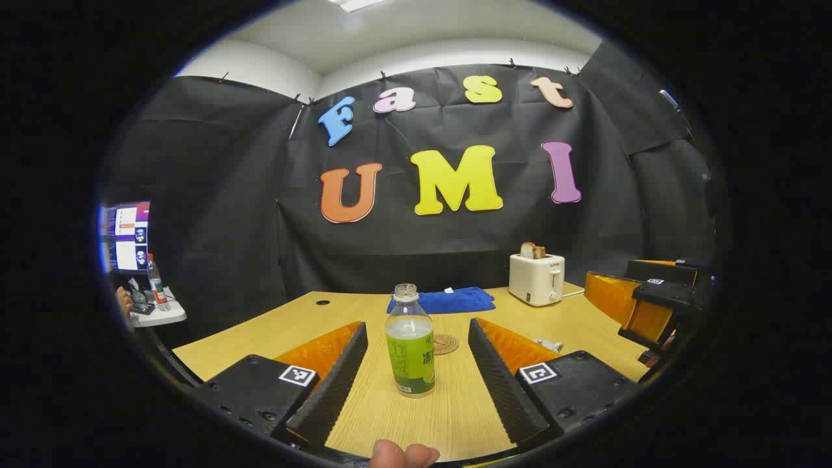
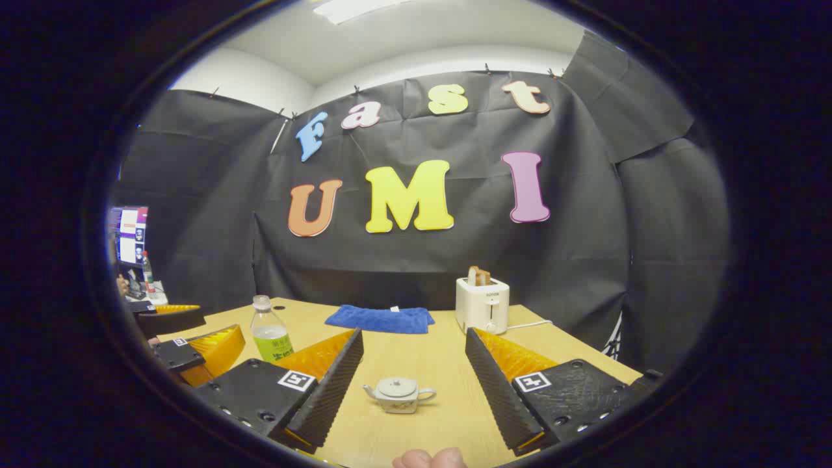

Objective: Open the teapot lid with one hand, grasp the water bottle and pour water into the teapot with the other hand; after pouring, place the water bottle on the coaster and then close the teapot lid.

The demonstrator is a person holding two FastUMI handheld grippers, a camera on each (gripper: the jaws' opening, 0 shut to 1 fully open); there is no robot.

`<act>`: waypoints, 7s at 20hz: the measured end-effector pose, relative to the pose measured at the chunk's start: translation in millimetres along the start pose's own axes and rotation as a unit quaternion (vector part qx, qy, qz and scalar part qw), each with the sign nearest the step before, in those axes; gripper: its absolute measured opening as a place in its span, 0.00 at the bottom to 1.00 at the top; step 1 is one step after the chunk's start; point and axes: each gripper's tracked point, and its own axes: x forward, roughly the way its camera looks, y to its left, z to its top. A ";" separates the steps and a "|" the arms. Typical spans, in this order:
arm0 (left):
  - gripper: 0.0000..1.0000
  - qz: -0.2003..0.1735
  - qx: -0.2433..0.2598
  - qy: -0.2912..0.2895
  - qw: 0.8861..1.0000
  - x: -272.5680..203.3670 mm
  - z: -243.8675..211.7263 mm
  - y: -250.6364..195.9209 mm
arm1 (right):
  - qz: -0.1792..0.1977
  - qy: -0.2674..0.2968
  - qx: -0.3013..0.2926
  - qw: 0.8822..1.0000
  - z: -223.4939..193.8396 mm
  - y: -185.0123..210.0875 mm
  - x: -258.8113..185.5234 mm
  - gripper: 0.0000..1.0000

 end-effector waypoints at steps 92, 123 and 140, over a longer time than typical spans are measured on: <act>0.76 0.003 0.062 0.146 0.987 86.1 -111.7 19.7 | 0.055 0.081 -0.031 0.995 -62.7 0.4 80.8 0.02; 0.74 -0.046 0.689 0.155 0.706 91.6 -79.5 -16.5 | 0.020 0.104 -0.001 0.994 -92.7 -93.6 51.4 0.02; 0.74 -0.057 0.802 0.150 0.575 102.5 -60.7 -37.8 | 0.010 0.115 0.015 0.993 -106.5 -117.4 43.4 0.02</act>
